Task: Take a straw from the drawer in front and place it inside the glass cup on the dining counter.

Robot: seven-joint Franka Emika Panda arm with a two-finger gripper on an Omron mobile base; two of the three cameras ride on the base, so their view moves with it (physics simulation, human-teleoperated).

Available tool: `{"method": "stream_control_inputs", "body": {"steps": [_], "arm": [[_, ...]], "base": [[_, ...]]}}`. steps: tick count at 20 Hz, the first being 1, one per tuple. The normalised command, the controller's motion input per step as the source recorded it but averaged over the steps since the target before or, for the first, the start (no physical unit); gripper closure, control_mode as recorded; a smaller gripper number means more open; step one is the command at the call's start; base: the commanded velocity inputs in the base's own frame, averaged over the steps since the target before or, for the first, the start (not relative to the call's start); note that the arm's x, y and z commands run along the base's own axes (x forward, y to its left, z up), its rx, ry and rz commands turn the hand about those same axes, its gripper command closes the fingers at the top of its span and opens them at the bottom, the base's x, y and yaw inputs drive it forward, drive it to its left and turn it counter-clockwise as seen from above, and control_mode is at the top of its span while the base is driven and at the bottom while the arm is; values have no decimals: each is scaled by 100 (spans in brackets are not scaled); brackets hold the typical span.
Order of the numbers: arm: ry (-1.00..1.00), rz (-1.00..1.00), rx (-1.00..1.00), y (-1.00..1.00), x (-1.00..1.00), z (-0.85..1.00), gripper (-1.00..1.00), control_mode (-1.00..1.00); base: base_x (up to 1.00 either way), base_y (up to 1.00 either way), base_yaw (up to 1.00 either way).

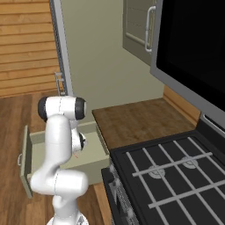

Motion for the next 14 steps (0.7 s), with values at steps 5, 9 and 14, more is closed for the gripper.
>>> {"method": "stream_control_inputs", "body": {"steps": [5, 9, 14], "arm": [[9, 1, 0, 8, 22, -46, 100, -100], [17, 0, 1, 12, 3, -46, 100, -100], [14, 1, 4, 0, 0, -33, 100, -100]], "base": [[0, 0, 0], [0, 0, 0], [0, 0, 0]]}}
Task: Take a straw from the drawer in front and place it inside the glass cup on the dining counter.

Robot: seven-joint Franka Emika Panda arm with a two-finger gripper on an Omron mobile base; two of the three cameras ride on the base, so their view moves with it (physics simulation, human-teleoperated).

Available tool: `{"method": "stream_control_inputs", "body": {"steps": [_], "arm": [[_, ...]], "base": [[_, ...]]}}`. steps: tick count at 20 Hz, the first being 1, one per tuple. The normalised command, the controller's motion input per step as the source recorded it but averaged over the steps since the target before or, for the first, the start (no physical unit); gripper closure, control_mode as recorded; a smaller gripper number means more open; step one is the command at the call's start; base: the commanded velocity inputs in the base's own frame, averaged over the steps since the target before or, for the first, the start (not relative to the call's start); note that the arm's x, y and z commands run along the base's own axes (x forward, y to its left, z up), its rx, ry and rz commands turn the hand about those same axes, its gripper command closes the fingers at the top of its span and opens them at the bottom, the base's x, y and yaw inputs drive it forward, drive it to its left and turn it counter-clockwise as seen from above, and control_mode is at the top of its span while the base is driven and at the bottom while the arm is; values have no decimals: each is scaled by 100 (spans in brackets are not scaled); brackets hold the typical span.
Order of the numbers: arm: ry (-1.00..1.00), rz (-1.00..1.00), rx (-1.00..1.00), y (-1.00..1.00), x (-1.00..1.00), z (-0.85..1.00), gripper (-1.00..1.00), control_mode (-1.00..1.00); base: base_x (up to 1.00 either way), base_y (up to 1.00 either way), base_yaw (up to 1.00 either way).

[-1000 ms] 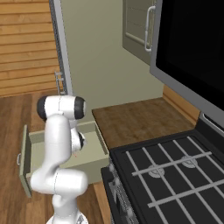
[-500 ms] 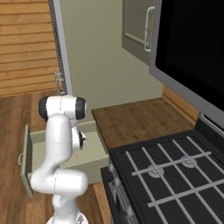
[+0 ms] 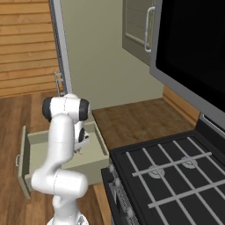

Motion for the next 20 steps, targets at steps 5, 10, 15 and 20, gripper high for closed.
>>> {"method": "stream_control_inputs", "body": {"steps": [5, 10, 15, 20], "arm": [[2, 2, 1, 10, -15, -16, 100, -100], [-4, 1, 0, 11, -28, 4, 100, -100], [-37, 0, 0, 1, -66, 95, 100, -100], [-40, 0, 0, 0, -57, 100, 100, -100]], "base": [[0, 0, 0], [0, 0, 0], [0, 0, 0], [0, 0, 0]]}}
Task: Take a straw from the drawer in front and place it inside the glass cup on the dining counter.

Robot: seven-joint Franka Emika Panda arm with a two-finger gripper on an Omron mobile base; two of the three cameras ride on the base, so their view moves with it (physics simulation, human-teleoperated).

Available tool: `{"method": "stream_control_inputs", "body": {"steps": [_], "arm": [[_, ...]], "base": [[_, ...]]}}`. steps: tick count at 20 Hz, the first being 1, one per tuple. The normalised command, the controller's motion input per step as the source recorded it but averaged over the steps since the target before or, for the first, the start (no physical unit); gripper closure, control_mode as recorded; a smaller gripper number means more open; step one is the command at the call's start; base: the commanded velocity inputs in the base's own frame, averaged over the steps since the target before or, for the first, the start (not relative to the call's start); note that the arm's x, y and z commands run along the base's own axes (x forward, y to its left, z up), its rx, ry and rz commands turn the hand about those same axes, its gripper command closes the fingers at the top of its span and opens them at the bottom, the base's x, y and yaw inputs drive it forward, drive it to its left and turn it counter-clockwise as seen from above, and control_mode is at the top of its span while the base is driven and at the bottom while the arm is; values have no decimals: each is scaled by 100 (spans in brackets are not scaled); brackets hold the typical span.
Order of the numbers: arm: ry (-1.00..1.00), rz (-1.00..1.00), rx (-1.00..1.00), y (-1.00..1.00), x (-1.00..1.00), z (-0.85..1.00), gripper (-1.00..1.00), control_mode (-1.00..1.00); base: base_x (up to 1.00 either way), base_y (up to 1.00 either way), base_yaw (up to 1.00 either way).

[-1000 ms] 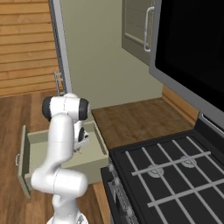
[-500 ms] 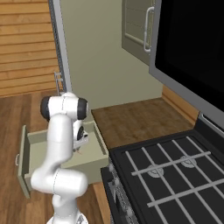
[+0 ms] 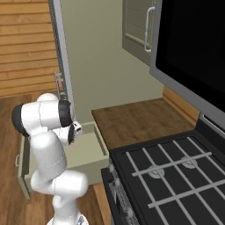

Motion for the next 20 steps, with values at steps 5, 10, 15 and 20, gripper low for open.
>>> {"method": "stream_control_inputs", "body": {"steps": [5, 10, 15, 20], "arm": [[-21, 0, 1, 0, -45, 100, 100, -100], [-2, 0, 4, 6, -5, 100, 100, -100], [0, 0, 6, 22, 5, 100, 100, -100], [1, 0, 3, 23, 2, 100, 100, -100]], "base": [[0, 0, 0], [0, 0, 0], [0, 0, 0], [0, 0, 0]]}}
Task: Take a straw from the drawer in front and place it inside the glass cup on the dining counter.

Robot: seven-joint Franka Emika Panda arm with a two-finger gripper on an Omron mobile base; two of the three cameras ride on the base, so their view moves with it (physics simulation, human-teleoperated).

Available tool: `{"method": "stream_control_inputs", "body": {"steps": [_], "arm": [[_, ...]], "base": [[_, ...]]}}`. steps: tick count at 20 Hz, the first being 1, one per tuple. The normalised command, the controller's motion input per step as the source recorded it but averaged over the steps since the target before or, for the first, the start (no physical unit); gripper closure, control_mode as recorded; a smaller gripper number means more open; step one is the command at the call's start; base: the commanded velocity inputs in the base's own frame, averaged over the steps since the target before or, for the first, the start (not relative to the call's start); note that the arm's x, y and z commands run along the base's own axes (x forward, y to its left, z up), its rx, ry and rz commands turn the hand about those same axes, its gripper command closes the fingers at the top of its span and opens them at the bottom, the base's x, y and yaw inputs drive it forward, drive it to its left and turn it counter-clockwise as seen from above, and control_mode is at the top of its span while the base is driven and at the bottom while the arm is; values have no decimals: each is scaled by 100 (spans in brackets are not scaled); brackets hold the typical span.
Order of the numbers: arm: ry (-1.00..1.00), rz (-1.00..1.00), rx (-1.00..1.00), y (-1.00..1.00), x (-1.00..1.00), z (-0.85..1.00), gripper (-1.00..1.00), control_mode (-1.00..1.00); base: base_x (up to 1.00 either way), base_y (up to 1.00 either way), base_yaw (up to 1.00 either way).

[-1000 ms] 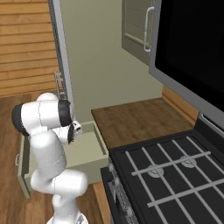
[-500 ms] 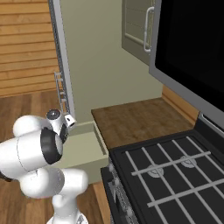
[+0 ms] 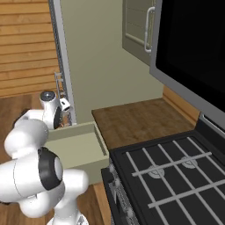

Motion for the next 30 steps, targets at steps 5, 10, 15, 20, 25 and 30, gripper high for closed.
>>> {"method": "stream_control_inputs", "body": {"steps": [5, 10, 15, 20, 25, 30], "arm": [[9, -7, 0, 3, -8, 100, 100, -100], [10, -12, 0, -14, -49, 100, 100, -100], [4, -1, 0, -32, -69, 97, 100, -100], [1, 0, 0, -39, -69, 39, 100, -100], [0, -3, 0, -35, -83, -6, 100, -100], [0, -6, 0, -19, -56, -14, 100, -100]], "base": [[0, 0, 0], [0, 0, 0], [0, 0, 0], [0, 0, 0], [0, 0, 0], [0, 0, 0]]}}
